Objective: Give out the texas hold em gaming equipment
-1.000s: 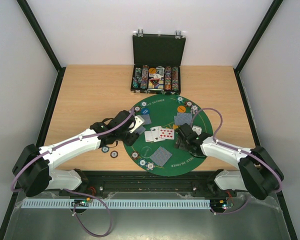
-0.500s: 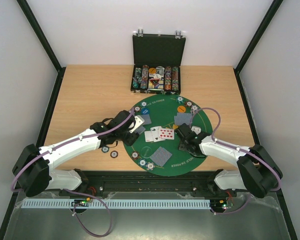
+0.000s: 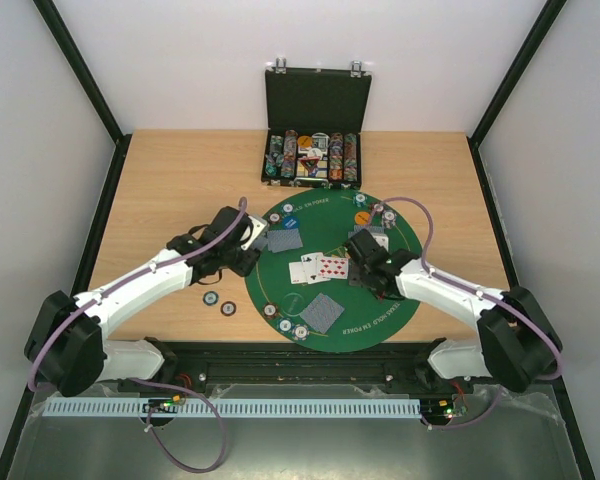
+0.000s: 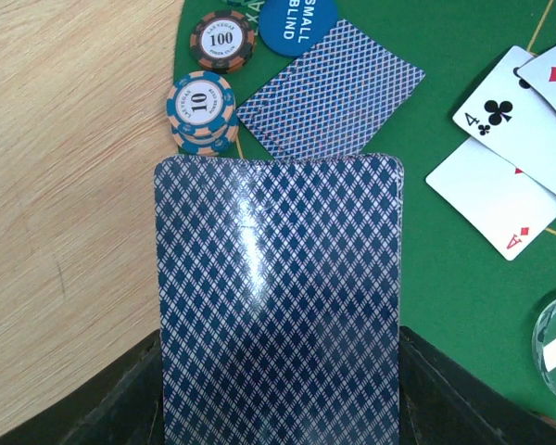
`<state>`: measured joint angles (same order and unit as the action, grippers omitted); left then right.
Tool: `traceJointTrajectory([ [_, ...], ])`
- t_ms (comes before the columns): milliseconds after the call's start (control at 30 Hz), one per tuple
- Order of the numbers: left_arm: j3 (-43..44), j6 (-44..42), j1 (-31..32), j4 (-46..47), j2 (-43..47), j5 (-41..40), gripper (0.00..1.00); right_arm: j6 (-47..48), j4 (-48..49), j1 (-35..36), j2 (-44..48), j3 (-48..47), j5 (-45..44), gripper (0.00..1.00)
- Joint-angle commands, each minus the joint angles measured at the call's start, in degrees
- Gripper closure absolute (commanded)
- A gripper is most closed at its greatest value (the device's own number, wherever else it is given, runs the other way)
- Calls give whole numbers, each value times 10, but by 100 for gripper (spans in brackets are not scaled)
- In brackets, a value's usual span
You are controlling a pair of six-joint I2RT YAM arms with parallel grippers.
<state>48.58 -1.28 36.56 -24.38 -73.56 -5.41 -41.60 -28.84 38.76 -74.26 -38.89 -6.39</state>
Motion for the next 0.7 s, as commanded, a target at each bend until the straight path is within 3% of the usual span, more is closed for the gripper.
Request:
traceJointTrajectory([
  [0, 11, 0, -1, -5, 10, -4, 40, 67, 4, 4, -40, -63, -16, 41],
  [433, 11, -1, -1, -3, 10, 10, 40, -37, -37, -5, 39, 25, -46, 12],
  [667, 9, -1, -1, -2, 18, 14, 40, -66, -11, -15, -3, 44, -41, 13],
])
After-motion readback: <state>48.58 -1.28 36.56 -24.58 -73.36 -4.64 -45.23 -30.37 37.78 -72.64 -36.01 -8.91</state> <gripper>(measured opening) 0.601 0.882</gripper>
